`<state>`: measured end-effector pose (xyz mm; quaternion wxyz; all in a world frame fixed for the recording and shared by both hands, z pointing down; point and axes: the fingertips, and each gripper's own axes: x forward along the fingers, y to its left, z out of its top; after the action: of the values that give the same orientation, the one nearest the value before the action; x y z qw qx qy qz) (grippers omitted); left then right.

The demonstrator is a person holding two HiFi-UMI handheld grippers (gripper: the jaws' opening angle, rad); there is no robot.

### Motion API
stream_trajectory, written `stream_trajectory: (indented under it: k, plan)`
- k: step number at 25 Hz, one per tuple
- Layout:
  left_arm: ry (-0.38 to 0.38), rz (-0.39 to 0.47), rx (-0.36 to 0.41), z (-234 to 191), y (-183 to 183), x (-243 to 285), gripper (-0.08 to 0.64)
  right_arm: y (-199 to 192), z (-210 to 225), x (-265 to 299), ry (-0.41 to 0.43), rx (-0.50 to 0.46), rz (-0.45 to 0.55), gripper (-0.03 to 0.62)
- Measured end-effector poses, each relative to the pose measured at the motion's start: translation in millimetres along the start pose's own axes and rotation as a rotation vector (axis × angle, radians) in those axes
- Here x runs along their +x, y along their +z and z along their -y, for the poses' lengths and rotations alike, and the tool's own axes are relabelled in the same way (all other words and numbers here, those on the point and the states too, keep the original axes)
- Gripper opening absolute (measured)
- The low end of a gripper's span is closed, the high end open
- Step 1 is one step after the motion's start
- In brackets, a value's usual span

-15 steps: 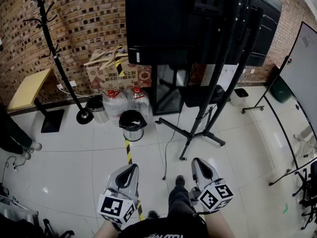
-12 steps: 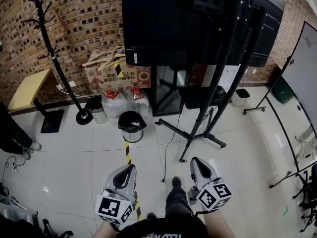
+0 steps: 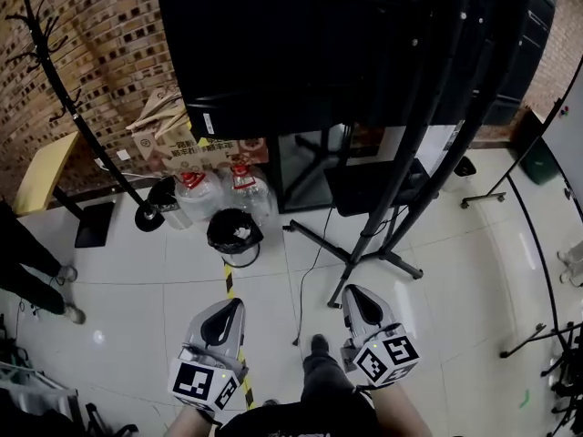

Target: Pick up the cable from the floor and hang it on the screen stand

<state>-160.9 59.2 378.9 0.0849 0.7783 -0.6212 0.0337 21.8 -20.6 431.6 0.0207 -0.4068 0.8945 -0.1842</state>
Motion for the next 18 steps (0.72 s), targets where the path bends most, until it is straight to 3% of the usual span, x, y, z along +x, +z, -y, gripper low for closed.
stream_trajectory:
  k: [4, 9, 15, 18]
  plan:
    - [0.008, -0.058, -0.019, 10, 3, 52, 0.005, 2, 52, 21, -0.015, -0.008, -0.042, 0.008]
    - [-0.009, -0.066, 0.009, 32, -9, 83, 0.005, 6, 99, 23, -0.066, -0.084, 0.014, 0.008]
    - [-0.003, -0.107, -0.007, 32, -46, 114, 0.005, -47, 124, 46, -0.081, -0.077, -0.076, 0.008]
    - [-0.007, -0.11, -0.001, 21, -68, 132, 0.005, -76, 137, 59, -0.128, -0.123, -0.099, 0.008]
